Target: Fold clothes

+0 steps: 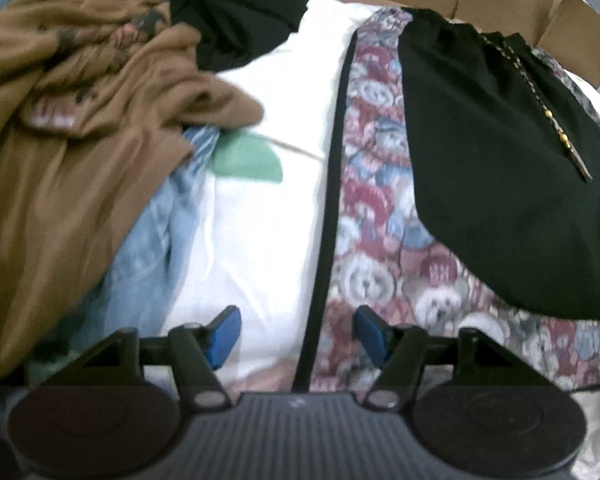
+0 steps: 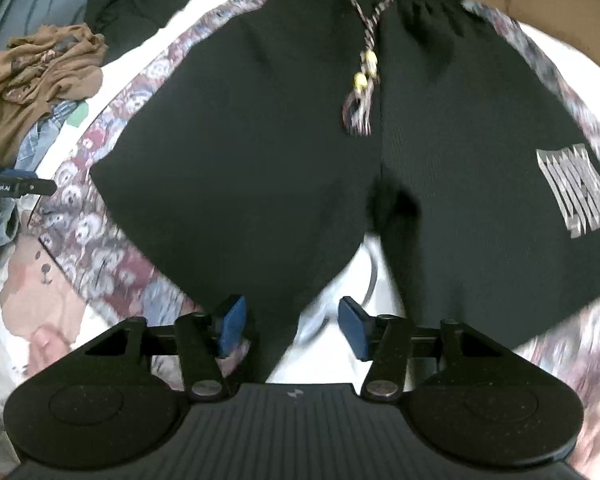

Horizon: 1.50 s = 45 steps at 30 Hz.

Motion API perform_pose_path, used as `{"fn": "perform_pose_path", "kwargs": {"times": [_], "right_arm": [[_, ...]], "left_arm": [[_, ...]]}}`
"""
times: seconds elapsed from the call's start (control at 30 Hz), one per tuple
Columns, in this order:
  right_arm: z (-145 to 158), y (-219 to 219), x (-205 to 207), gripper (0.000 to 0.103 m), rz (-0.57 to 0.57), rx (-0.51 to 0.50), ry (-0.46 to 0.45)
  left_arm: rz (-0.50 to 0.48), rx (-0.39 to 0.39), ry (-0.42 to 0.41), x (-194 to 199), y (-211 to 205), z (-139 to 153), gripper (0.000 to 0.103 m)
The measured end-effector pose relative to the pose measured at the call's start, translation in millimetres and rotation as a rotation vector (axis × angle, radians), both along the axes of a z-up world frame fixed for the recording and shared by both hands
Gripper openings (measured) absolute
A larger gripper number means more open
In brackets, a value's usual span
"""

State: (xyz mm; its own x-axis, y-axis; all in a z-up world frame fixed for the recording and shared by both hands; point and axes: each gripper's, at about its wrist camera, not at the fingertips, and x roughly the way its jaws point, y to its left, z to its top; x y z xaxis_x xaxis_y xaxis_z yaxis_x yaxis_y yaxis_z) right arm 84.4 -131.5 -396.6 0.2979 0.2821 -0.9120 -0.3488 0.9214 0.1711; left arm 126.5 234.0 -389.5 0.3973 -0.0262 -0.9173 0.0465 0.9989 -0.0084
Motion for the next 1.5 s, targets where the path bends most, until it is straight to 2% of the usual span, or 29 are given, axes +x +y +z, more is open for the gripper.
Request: {"fn": "perform_pose_path", "kwargs": {"times": [0.13, 0.27, 0.37, 0.5, 0.6, 0.67, 0.73, 0.77, 0.93, 0.97, 1.07, 1.1, 1.2, 1.23, 1.37, 1.4, 1.47, 1.5], "right_arm": [[-5.2, 0.6, -18.9, 0.056, -0.035, 0.005, 0.038], [-8.8, 1.0, -29.8, 0.056, -0.089, 0.036, 0.075], [-15.2, 2.8, -34.3, 0.055, -0.124, 0.057, 0.105], [-23.2, 7.1, -36.1, 0.051, -0.151, 0.071, 0.134], [-26.1, 7.6, -34.2, 0.038, -0.16, 0.088, 0.149], [-26.8, 5.8, -33.0, 0.012, -0.166, 0.11, 0.163], [-27.9, 3.7, -32.5, 0.002, -0.172, 0.133, 0.181], [-27.9, 3.0, -32.8, 0.0, -0.171, 0.133, 0.182], [-26.5, -0.5, -34.4, 0.0, -0.158, 0.126, 0.194], [-27.2, -0.6, -35.0, 0.0, -0.154, 0.12, 0.196], [-31.8, 0.2, -35.2, 0.001, -0.159, 0.096, 0.217], [-32.2, 0.0, -35.3, 0.001, -0.165, 0.094, 0.224], [-27.0, -0.5, -38.2, 0.003, -0.168, 0.086, 0.218], [-25.7, -0.3, -39.7, 0.003, -0.167, 0.086, 0.218], [-17.3, 1.4, -46.3, 0.008, -0.167, 0.071, 0.176], [-15.1, 1.1, -46.9, 0.008, -0.167, 0.068, 0.163], [-10.6, 0.5, -48.1, 0.008, -0.167, 0.062, 0.139], [-8.3, 0.1, -48.7, 0.008, -0.167, 0.063, 0.131]], "left_arm": [[0.017, 0.002, 0.001, -10.9, 6.1, 0.0, 0.066], [0.034, -0.054, 0.004, -17.5, 12.7, -1.2, 0.065], [0.023, -0.057, 0.015, -19.0, 12.2, -5.3, 0.065], [0.022, -0.084, 0.047, -21.1, 12.9, -13.9, 0.056], [0.008, -0.115, 0.043, -26.5, 12.9, -13.6, 0.044], [-0.001, -0.102, 0.048, -28.9, 12.2, -14.8, 0.033], [0.004, -0.106, 0.05, -29.5, 15.2, -13.9, 0.011], [0.007, -0.111, 0.051, -29.7, 17.2, -12.9, 0.008], [-0.015, -0.082, 0.047, -31.8, 19.5, -7.2, 0.007], [0.039, -0.094, 0.054, -46.9, 8.7, -1.7, 0.008], [0.057, -0.084, 0.07, -43.6, 4.4, -3.2, 0.016], [0.062, -0.092, 0.063, -43.5, 6.0, -1.2, 0.021], [0.053, -0.132, 0.041, -44.9, 10.1, 4.2, 0.055], [0.046, -0.126, 0.043, -45.3, 10.2, 4.0, 0.058], [0.046, -0.107, 0.066, -46.2, 13.8, -1.7, 0.051], [0.059, -0.123, 0.061, -47.2, 18.1, -1.8, 0.051], [0.075, -0.153, 0.057, -48.5, 25.5, -1.1, 0.042], [0.078, -0.167, 0.057, -48.9, 28.6, -0.3, 0.032]]}}
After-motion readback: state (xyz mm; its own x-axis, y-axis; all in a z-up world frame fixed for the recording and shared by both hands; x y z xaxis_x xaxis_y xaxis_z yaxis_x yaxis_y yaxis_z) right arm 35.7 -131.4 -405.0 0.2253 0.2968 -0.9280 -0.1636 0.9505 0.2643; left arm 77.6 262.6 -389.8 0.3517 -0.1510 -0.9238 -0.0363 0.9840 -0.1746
